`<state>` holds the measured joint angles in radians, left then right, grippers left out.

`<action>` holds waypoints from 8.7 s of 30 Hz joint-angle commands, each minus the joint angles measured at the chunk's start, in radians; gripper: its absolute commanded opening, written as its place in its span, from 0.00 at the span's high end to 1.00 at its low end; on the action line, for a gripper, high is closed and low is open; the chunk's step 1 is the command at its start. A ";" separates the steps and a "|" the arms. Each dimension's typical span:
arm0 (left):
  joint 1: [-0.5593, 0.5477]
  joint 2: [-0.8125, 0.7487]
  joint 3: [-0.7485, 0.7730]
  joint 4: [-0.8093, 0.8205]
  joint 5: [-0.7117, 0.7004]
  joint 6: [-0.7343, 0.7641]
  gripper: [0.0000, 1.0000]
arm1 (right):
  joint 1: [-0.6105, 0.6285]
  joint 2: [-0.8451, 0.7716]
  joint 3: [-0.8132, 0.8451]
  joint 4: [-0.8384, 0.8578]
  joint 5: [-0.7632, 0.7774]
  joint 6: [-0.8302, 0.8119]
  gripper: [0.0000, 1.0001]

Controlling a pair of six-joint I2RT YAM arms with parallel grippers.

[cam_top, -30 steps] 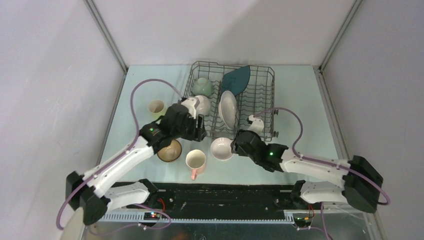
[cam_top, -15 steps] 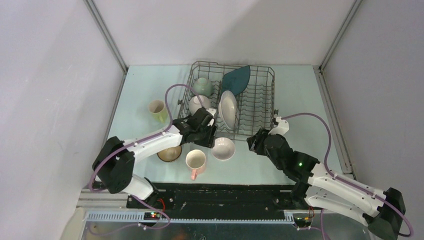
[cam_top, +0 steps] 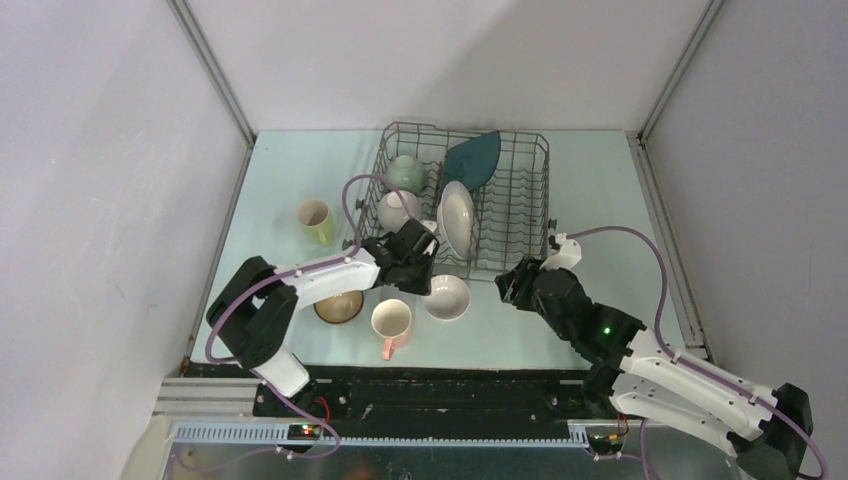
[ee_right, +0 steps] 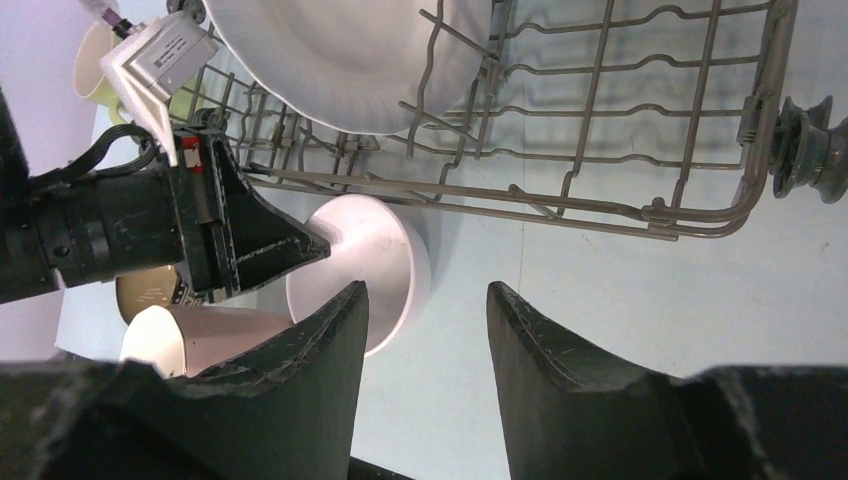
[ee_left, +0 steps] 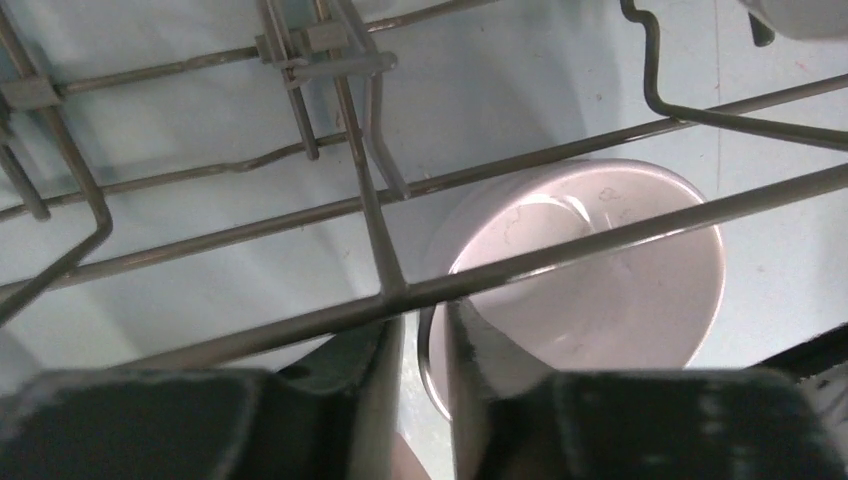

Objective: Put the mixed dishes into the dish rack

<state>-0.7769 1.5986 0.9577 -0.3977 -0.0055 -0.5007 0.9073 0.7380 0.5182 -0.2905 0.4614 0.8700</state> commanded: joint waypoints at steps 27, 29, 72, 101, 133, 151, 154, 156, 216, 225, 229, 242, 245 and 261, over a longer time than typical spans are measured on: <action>0.162 -0.594 -0.033 0.055 0.361 0.055 1.00 | -0.355 -0.122 0.114 0.159 -0.815 -0.416 0.00; 0.171 -0.611 -0.035 0.082 0.392 0.043 1.00 | -0.355 -0.100 0.131 0.185 -0.861 -0.407 0.00; 0.206 -0.628 -0.074 0.263 0.423 -0.043 0.83 | -0.083 0.138 0.125 0.636 -0.632 0.021 0.73; 0.219 -0.867 0.115 -0.278 -0.038 0.104 0.00 | -0.398 -0.022 0.217 0.084 -0.321 -0.512 1.00; 0.219 -0.909 0.106 -0.284 -0.094 0.235 0.00 | -0.522 0.696 0.516 0.137 -0.680 -2.085 1.00; 0.219 -0.879 0.097 -0.282 -0.120 0.213 0.00 | -0.614 1.024 0.593 0.476 -0.525 -2.246 1.00; 0.219 -0.872 0.094 -0.282 -0.128 0.216 0.00 | -0.625 1.089 0.621 0.529 -0.530 -2.269 1.00; 0.219 -0.862 0.098 -0.283 -0.133 0.219 0.00 | -0.630 1.131 0.645 0.547 -0.517 -2.292 1.00; 0.234 -0.748 0.099 -0.548 -0.250 0.083 0.00 | -0.356 0.703 0.551 0.003 -0.408 -1.847 0.00; 0.500 -0.770 -0.147 -0.297 -0.133 -0.140 0.00 | -0.141 0.509 0.457 0.080 -0.207 -1.339 0.01; 0.577 -0.789 -0.205 -0.299 -0.163 -0.221 0.07 | -0.070 0.421 0.469 0.089 0.007 -1.067 0.00; 0.588 -0.746 -0.377 -0.252 -0.200 -0.365 0.23 | -0.093 0.084 0.335 0.013 0.008 -0.749 0.01; 0.588 -0.740 -0.393 -0.238 -0.210 -0.379 0.25 | -0.099 0.048 0.311 0.030 -0.010 -0.726 0.00; 0.588 -0.820 -0.260 -0.381 -0.311 -0.269 0.21 | -0.108 0.067 0.275 0.059 -0.088 -0.713 0.01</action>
<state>-0.1947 0.8101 0.6090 -0.7177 -0.2436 -0.8230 0.8047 0.7933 0.7971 -0.2874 0.3946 0.1505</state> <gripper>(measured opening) 0.780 0.994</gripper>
